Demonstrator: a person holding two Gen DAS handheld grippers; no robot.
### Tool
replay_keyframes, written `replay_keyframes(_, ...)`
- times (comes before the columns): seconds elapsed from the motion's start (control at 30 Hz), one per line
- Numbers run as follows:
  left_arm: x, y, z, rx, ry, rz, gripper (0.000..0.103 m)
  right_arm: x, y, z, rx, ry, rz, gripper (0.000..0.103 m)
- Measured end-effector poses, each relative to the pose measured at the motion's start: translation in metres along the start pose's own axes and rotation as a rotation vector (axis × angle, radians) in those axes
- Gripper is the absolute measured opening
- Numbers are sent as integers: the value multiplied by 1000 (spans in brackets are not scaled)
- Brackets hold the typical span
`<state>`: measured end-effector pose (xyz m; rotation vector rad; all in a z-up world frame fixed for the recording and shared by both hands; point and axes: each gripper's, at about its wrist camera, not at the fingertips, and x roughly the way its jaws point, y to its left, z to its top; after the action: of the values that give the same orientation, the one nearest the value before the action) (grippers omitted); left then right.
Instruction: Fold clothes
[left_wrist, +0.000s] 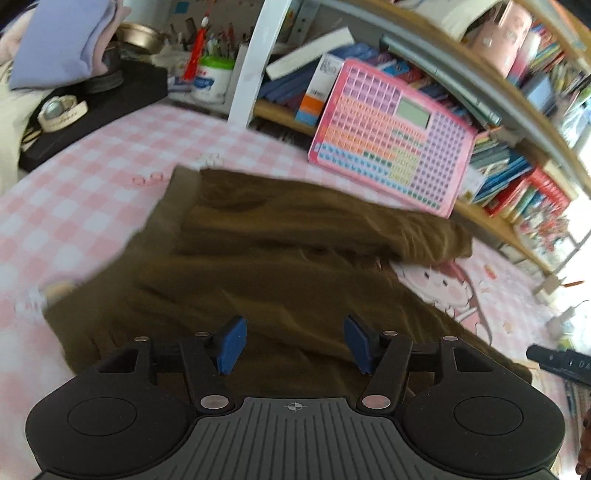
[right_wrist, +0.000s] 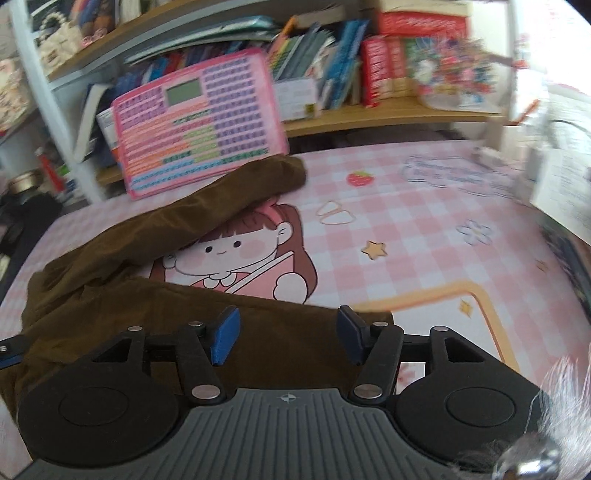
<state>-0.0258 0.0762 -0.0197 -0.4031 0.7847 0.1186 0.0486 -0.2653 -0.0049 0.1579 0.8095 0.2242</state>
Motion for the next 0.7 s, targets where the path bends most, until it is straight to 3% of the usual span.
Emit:
replay_keyframes(0.2, -14, -52, -40, -33, 22, 131, 62, 35, -44, 29, -62, 63, 165, 58)
replay_keyframes(0.37, -33, -61, -60, -89, 31, 247, 62, 81, -72, 81, -58, 44, 230, 58)
replay_keyframes(0.53, -55, -63, -74, -137, 16, 350, 62, 157, -87, 145, 1, 54, 275, 59)
replay_keyframes(0.7, -77, -57, -86, -213, -7, 451, 62, 224, -97, 170, 160, 121, 270, 57)
